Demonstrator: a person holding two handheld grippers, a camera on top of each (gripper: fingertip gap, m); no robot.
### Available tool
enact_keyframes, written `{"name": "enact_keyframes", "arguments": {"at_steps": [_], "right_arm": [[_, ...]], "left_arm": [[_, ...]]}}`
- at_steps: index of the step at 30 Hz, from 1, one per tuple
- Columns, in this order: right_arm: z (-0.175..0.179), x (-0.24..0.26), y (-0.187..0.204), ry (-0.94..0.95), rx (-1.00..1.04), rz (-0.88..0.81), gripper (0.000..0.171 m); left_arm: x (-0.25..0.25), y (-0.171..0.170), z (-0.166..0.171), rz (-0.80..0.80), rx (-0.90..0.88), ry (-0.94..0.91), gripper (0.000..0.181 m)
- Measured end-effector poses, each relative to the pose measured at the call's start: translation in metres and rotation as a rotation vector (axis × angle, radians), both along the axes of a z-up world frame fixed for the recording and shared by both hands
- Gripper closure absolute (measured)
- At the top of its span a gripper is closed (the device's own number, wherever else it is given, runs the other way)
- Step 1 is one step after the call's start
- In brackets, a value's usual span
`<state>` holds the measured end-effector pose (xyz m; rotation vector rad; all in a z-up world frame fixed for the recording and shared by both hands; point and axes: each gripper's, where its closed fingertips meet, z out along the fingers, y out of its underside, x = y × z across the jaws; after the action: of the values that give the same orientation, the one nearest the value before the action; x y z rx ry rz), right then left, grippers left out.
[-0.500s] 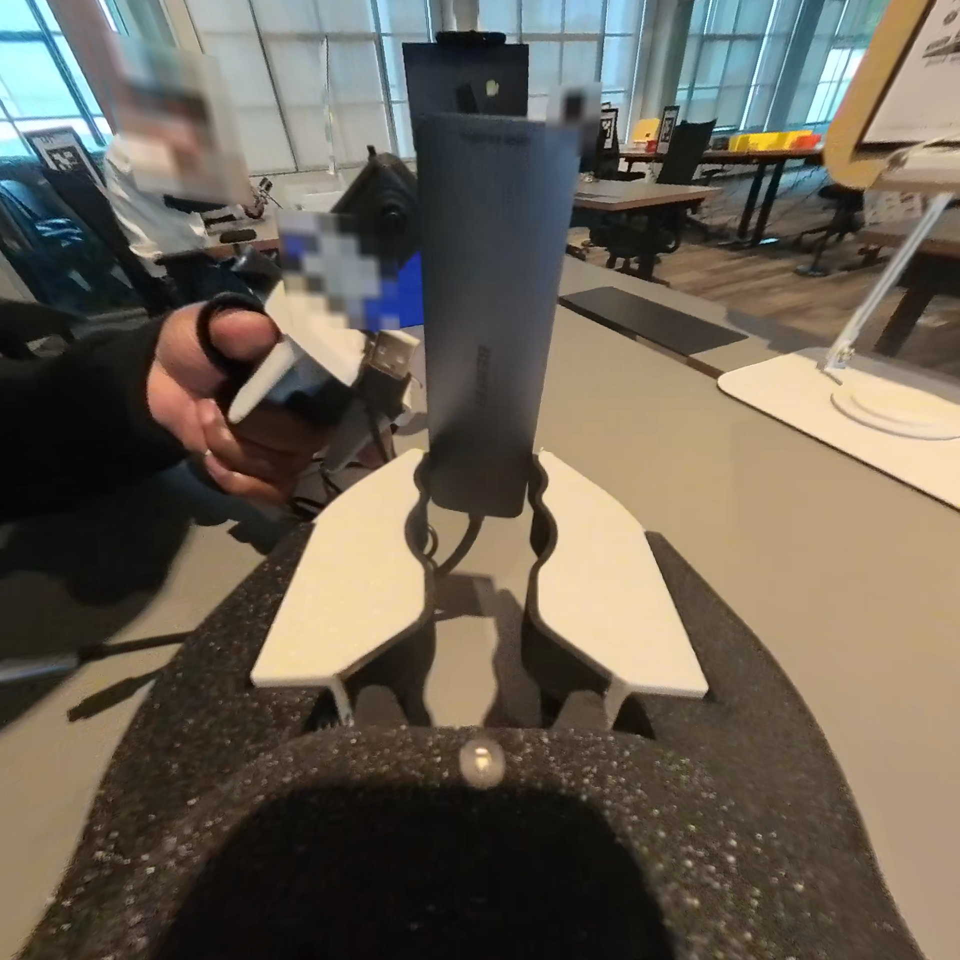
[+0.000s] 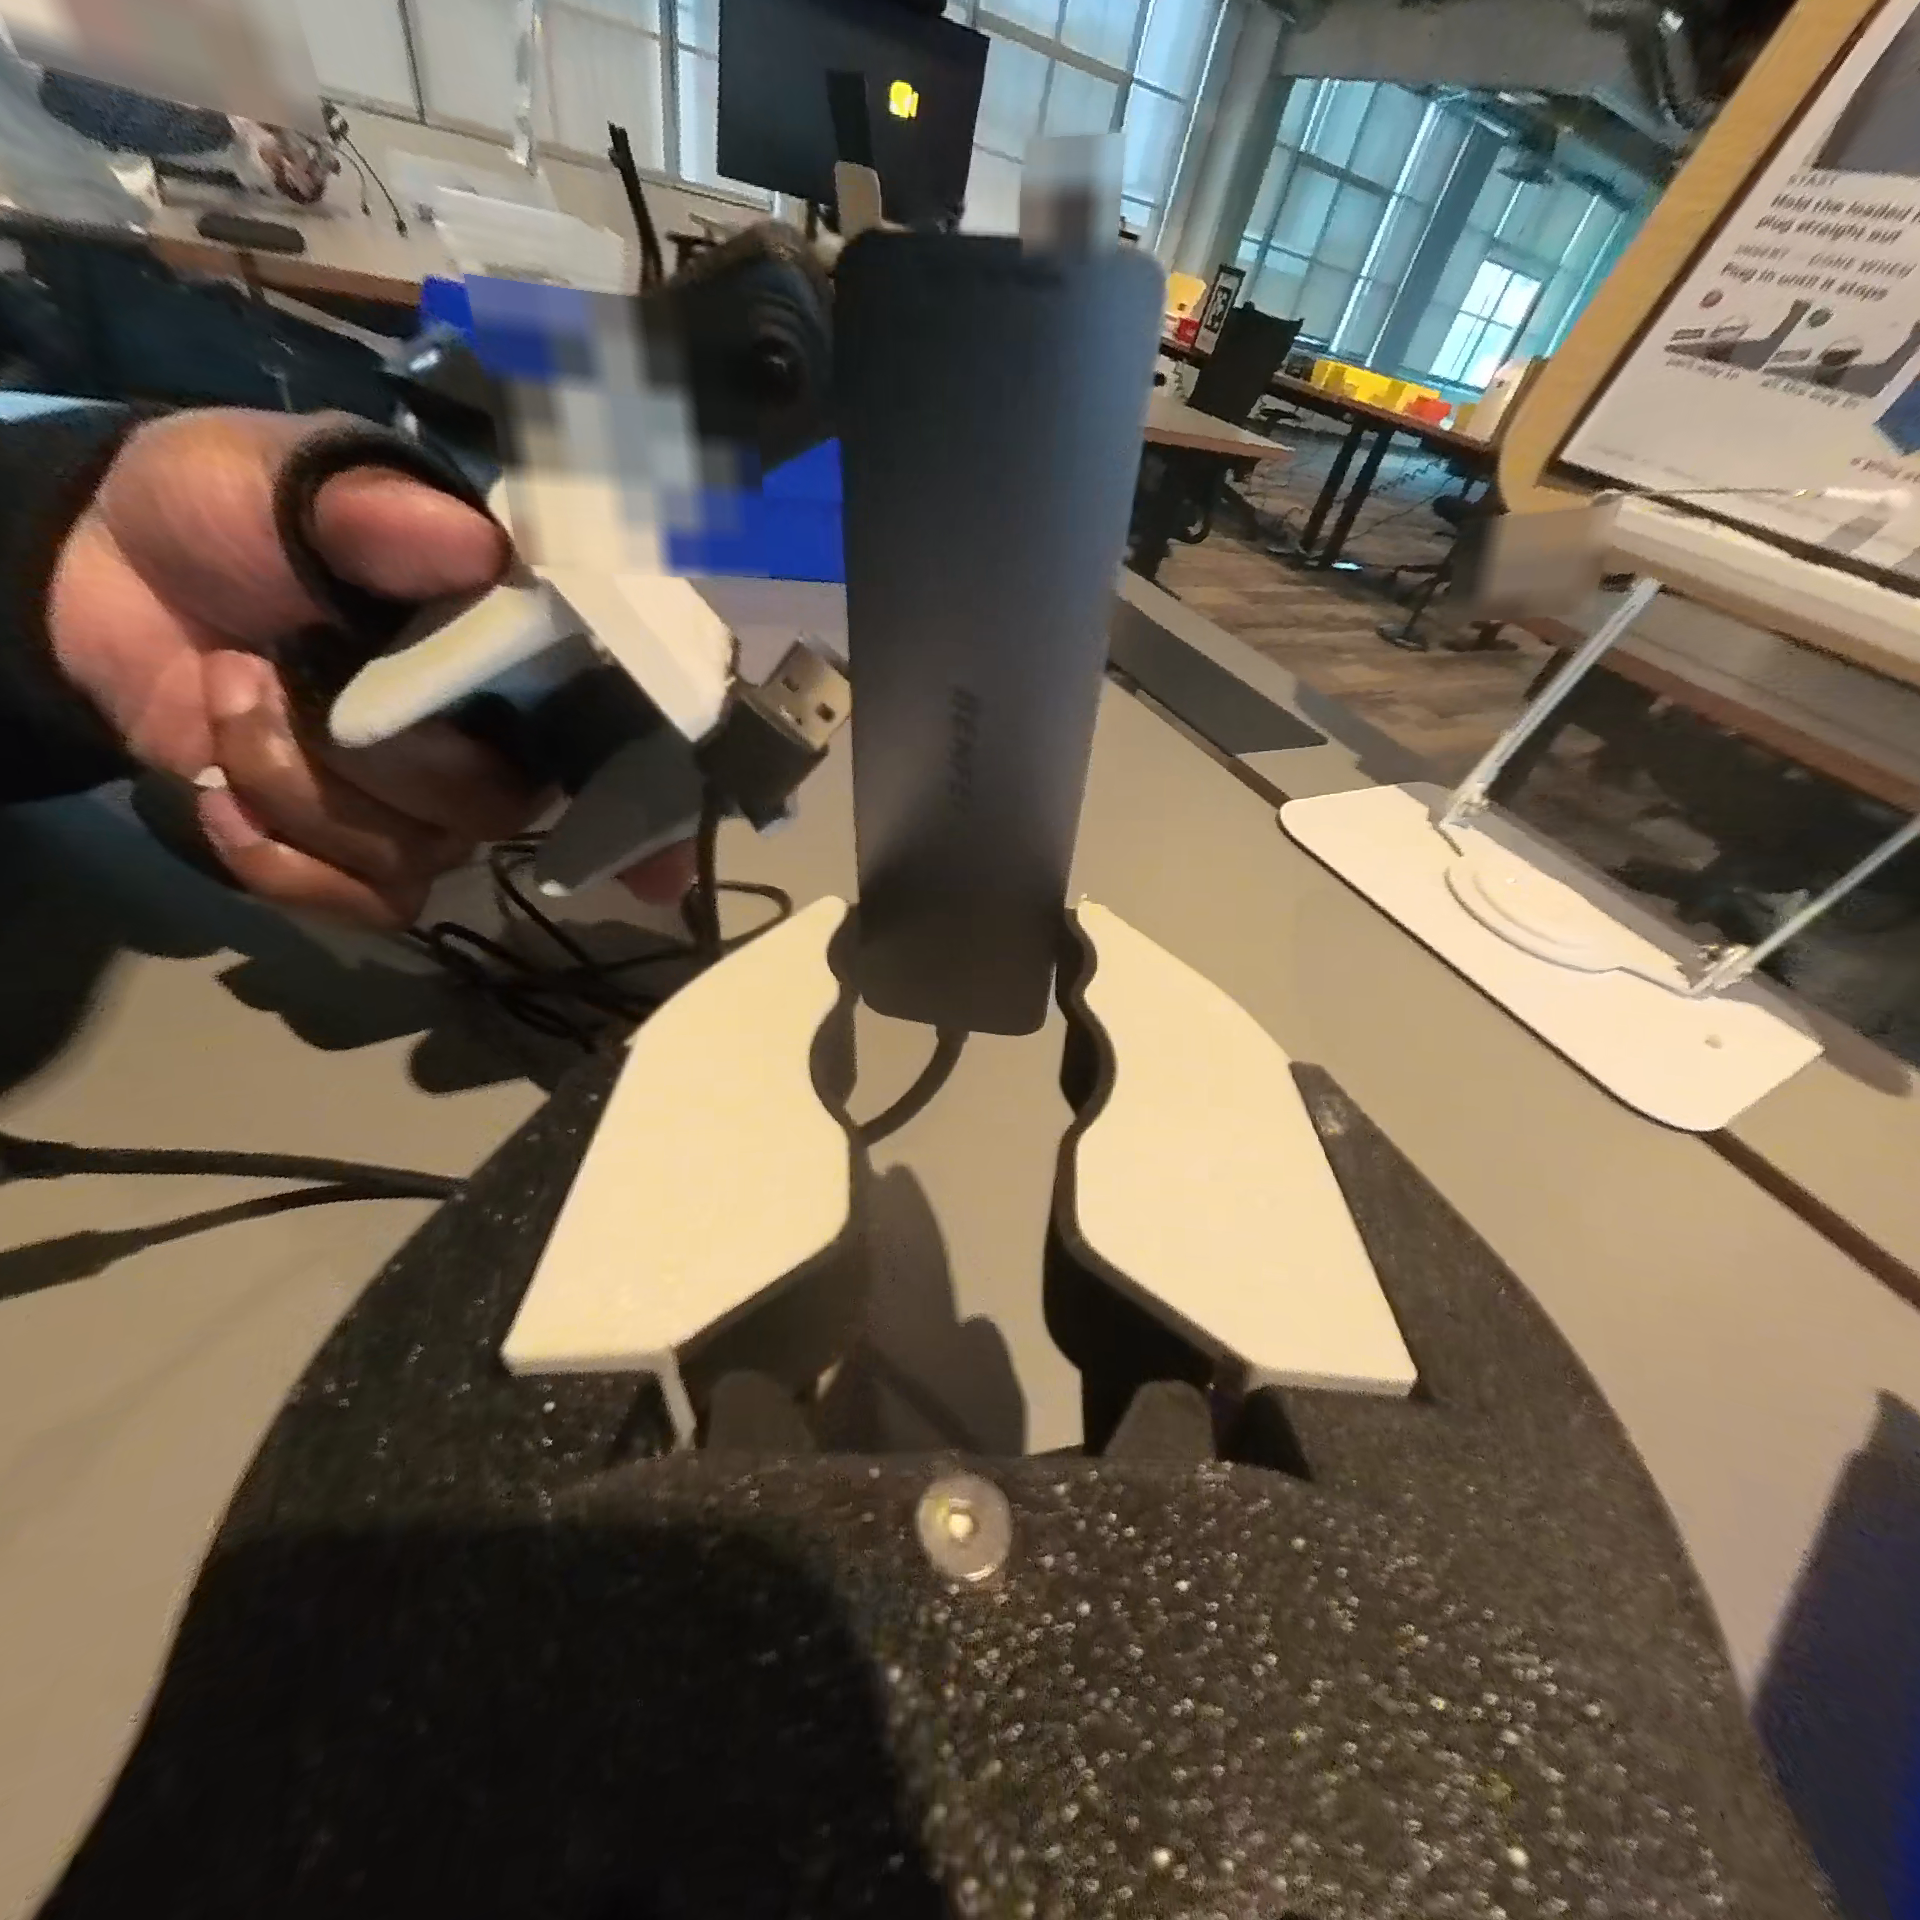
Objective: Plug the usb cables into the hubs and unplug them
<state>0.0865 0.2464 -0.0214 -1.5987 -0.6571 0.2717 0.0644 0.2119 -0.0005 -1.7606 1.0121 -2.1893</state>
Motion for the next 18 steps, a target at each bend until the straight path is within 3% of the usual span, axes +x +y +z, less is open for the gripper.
{"name": "enact_keyframes", "arguments": {"at_steps": [18], "right_arm": [[-0.006, 0.017, 0.004, -0.524, 0.195, -0.139, 0.135]], "left_arm": [[-0.003, 0.001, -0.023, -0.059, -0.076, 0.077, 0.166]]}}
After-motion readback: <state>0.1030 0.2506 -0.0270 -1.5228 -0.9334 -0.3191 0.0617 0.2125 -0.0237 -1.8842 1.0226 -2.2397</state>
